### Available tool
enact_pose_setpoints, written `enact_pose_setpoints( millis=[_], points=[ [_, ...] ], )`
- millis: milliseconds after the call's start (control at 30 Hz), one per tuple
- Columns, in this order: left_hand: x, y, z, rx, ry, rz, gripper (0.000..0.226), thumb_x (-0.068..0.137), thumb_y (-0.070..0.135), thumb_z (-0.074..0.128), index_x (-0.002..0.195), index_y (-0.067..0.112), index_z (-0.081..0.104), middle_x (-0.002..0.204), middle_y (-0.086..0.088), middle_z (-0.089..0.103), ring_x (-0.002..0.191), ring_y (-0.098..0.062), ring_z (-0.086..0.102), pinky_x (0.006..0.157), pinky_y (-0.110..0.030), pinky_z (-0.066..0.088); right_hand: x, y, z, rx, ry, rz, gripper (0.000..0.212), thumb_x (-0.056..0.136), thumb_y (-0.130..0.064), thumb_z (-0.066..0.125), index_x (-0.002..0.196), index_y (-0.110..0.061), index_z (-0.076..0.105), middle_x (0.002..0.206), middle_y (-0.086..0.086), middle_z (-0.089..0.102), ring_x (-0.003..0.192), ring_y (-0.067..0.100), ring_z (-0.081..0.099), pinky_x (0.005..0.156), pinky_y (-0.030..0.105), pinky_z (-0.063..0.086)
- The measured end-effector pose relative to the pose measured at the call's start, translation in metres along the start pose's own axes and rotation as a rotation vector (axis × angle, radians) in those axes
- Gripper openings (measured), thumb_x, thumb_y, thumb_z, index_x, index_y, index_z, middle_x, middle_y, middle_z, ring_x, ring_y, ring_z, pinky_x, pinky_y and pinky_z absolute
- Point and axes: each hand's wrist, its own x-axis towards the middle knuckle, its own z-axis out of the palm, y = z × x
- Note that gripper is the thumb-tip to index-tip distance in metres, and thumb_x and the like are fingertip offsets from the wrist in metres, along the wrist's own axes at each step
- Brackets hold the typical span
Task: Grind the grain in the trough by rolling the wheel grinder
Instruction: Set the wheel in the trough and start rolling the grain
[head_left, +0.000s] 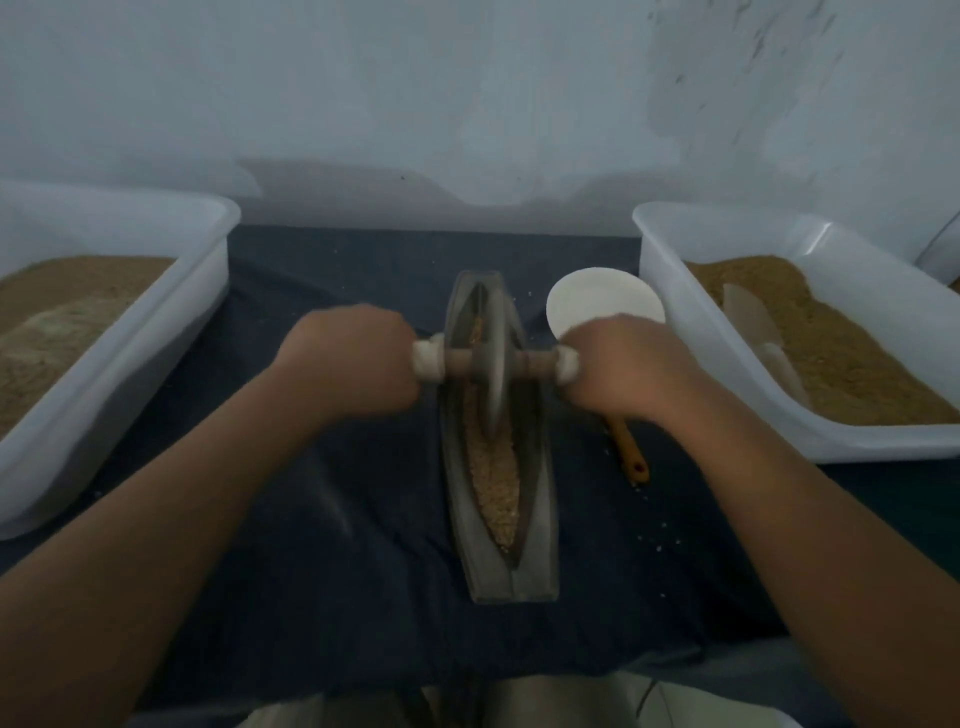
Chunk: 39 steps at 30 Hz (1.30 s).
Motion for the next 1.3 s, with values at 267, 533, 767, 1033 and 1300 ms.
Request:
enact_pose_setpoints(
  millis=[267,533,767,1033,1300],
  points=[
    [-0.007,0.000,-0.007,-0.072,-0.123,0.030,0.021,0.076,0.041,0.064,0.071,0.022,0.057,0.070,0.006,0.061,0.067,-0.019,0.062,0.065,-0.033,0.054,0.004,0.001,-0.003,-0.005,-0.095,-0.029,0.019,0.086,-0.034,0.067,0.069,-0.024,0.065,0.069,-0.003,0.065,0.065,0.015,0.063,0.059,0.030,0.048],
    [-0.018,0.005,0.003,0.088,0.093,0.049,0.025,0.069,0.050,0.053,0.063,0.026,0.052,0.060,0.010,0.052,0.052,-0.013,0.046,0.051,-0.025,0.031,-0.022,0.003,0.006,0.084,-0.153,-0.012,0.017,0.085,-0.037,0.069,0.070,-0.028,0.066,0.068,-0.005,0.066,0.063,0.010,0.064,0.057,0.031,0.049],
    [0.015,0.001,-0.012,-0.043,-0.045,-0.058,0.027,0.081,0.041,0.065,0.070,0.021,0.052,0.073,0.003,0.057,0.070,-0.025,0.060,0.067,-0.035,0.053,0.035,-0.003,-0.004,-0.062,0.007,0.040,0.022,0.092,-0.033,0.064,0.073,-0.023,0.063,0.073,-0.002,0.064,0.068,0.016,0.060,0.064,0.033,0.044],
    [-0.059,0.000,0.007,-0.004,-0.017,0.079,0.024,0.065,0.050,0.056,0.063,0.026,0.055,0.054,0.010,0.053,0.049,-0.006,0.049,0.047,-0.023,0.031,-0.048,0.004,-0.001,0.028,-0.193,-0.089,0.017,0.082,-0.043,0.066,0.071,-0.032,0.063,0.064,-0.008,0.064,0.057,0.003,0.060,0.050,0.025,0.041],
    [0.038,0.001,-0.020,-0.023,-0.034,-0.073,0.026,0.084,0.043,0.065,0.077,0.020,0.054,0.080,0.000,0.056,0.079,-0.029,0.060,0.074,-0.037,0.053,0.047,-0.003,-0.018,-0.086,-0.005,0.038,0.021,0.089,-0.032,0.063,0.071,-0.022,0.066,0.071,0.000,0.066,0.067,0.019,0.065,0.061,0.033,0.048]
  ],
)
